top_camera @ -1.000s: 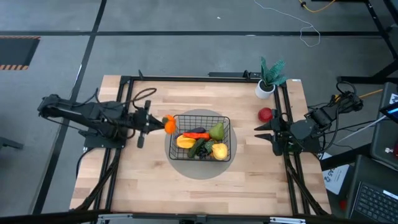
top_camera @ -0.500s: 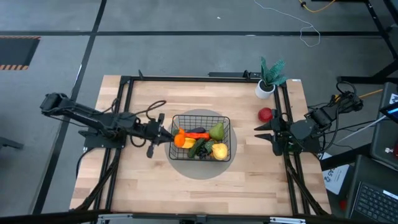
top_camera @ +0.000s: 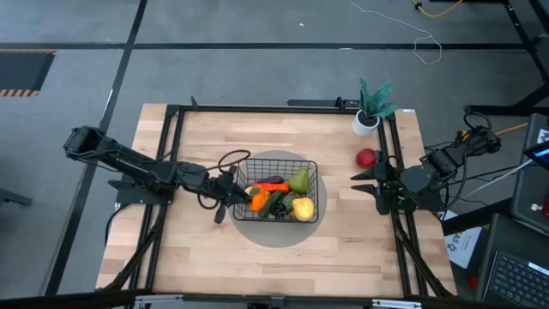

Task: Build produce basket
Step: Put the tangerines into the black wire basket, then put the pomegranate into the black wire basket

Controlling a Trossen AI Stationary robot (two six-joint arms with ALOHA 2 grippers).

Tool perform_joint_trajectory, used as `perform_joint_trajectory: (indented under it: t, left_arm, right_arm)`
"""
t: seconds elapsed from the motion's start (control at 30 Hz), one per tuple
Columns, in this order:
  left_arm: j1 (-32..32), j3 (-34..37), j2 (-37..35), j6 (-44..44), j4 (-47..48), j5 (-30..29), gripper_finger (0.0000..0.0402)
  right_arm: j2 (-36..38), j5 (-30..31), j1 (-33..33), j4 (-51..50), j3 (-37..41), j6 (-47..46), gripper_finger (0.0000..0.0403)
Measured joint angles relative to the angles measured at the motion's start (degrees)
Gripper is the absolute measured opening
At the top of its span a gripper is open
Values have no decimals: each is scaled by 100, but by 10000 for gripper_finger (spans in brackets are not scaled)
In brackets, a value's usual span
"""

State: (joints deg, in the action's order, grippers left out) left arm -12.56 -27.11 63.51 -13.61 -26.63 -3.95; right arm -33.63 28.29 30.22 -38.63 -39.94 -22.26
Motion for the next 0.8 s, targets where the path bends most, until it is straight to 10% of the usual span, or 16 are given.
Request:
perform_joint_trajectory:
  t: [0.8]
  left_arm:
    - [2, -4, -7, -131, 22, -5, 50]
  right_arm:
    - [0, 0, 0, 0, 0, 9, 124]
